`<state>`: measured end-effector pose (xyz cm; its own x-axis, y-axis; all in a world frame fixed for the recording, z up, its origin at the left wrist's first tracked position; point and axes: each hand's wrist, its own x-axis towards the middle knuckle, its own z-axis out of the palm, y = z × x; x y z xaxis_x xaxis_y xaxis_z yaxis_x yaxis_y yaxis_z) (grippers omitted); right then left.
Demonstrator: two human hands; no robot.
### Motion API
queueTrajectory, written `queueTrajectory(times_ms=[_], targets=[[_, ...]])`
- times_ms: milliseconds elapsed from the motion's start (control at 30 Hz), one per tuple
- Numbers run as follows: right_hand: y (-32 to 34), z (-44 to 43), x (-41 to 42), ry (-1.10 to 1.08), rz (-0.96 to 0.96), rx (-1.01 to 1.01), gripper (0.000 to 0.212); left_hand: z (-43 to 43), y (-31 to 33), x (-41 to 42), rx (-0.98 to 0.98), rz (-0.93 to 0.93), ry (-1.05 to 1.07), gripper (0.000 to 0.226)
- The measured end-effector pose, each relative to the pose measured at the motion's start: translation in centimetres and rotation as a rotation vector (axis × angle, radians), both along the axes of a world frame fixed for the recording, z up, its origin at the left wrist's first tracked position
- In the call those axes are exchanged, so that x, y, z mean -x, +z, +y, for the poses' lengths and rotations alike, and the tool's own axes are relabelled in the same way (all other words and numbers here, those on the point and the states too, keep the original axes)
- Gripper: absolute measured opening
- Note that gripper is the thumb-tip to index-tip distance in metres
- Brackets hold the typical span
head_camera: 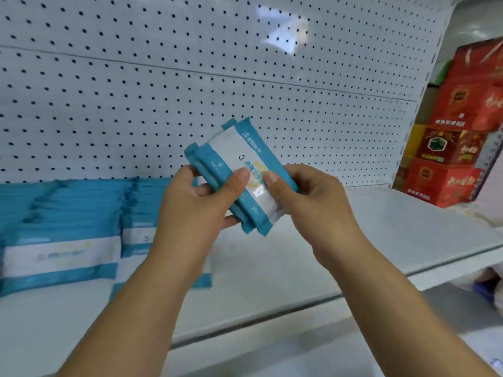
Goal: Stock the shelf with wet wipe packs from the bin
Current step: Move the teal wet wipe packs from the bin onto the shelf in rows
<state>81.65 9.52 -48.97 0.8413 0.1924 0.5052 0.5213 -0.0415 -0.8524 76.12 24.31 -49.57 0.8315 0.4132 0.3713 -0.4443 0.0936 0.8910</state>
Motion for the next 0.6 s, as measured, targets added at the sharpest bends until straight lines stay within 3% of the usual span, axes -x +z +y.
queueTrajectory(times_ms=[267,367,433,600], targets=[[-2.5,10.1,2.1,0.195,0.128,-0.084,0.015,8.1,-2.3,4.6,0.115,0.06,0.156,0.029],[-5.3,11.4,3.1,0.18,0.255,-0.101,0.041,9.3,-3.4,5.5,0.156,0.09,0.188,0.025],[-6.0,11.5,3.6,0.283,0.395,-0.123,0.055,9.4,-3.7,5.8,0.194,0.078,0.19,0.028],[-6.0,11.3,4.4,0.3,0.42,-0.155,0.039,9.4,-3.8,6.1,0.21,0.064,0.237,0.034]])
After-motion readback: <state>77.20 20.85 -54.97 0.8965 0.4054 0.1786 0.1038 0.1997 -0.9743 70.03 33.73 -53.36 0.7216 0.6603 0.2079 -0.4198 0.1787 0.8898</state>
